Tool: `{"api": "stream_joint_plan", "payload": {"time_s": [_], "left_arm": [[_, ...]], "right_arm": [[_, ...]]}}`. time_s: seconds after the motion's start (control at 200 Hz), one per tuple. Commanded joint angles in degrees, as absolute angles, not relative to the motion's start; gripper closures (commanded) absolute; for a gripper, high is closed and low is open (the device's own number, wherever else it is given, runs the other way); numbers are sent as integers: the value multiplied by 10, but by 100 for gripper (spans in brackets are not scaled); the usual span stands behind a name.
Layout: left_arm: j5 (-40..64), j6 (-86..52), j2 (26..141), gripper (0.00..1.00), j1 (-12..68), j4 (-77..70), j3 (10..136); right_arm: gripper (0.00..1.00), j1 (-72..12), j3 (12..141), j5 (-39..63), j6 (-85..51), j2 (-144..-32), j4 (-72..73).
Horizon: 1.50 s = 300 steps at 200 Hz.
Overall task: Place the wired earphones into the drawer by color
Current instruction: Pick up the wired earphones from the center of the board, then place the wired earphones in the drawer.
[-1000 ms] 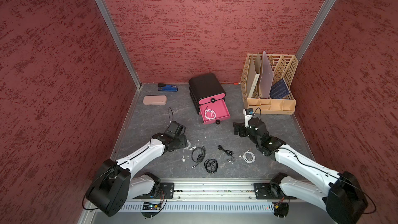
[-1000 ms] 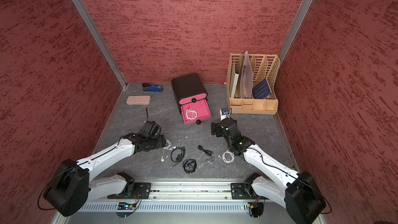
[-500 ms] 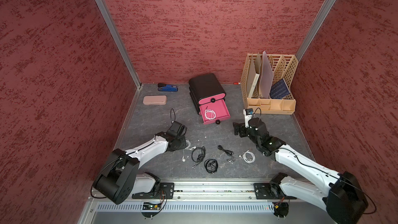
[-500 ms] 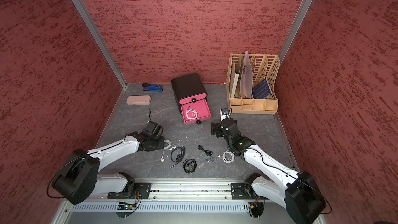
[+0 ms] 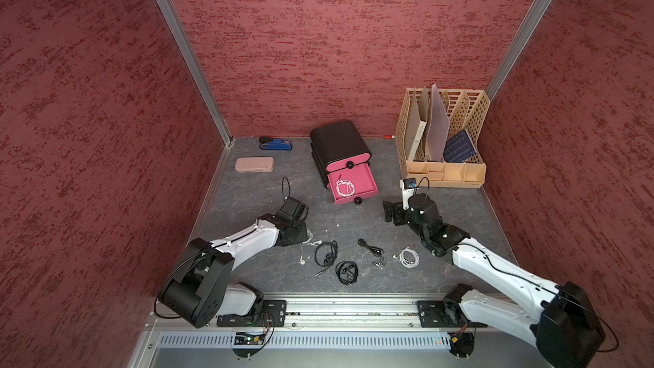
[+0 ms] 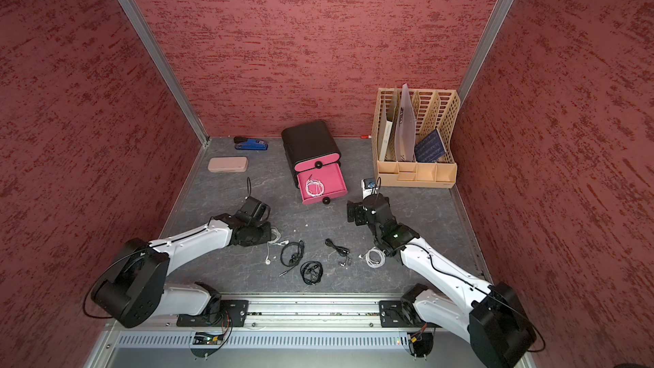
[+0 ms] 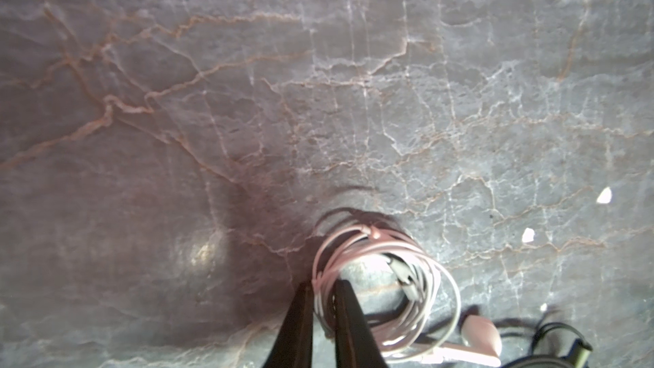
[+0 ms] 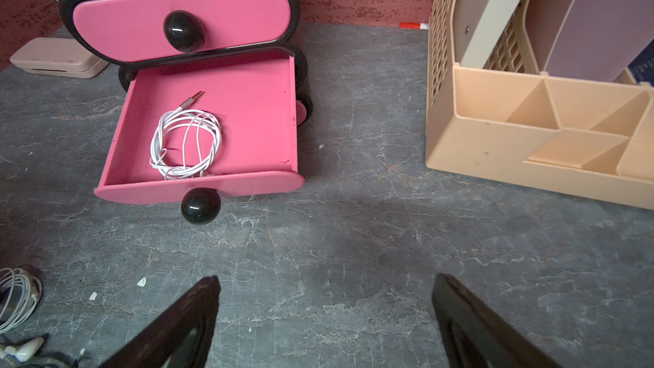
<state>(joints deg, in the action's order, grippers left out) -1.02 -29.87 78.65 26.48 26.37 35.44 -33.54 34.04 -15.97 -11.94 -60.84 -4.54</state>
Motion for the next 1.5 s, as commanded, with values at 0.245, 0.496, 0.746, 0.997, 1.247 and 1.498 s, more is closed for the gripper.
{"api": "stream_joint_plan", "payload": {"time_s": [0.245, 0.496, 0.746, 0.997, 1.247, 1.498], "left_arm": [[-12, -296, 765, 100, 270, 257, 354], [-26, -285, 716, 100, 272, 278, 362], [-42, -255, 643, 100, 286, 306, 389], [-44, -222, 601, 100, 304, 313, 443], [-43, -172, 621, 100, 326, 284, 525], [-46, -145, 684, 100, 345, 219, 594]], "right_arm": [[1, -333, 333, -175, -115, -597, -36], [2, -333, 332, -176, -116, -600, -33], [2, -333, 332, -177, -116, -600, -33], [2, -333, 331, -178, -116, -598, -32], [2, -333, 330, -183, -116, -597, -31], [1, -333, 324, -195, -118, -586, -28]]}}
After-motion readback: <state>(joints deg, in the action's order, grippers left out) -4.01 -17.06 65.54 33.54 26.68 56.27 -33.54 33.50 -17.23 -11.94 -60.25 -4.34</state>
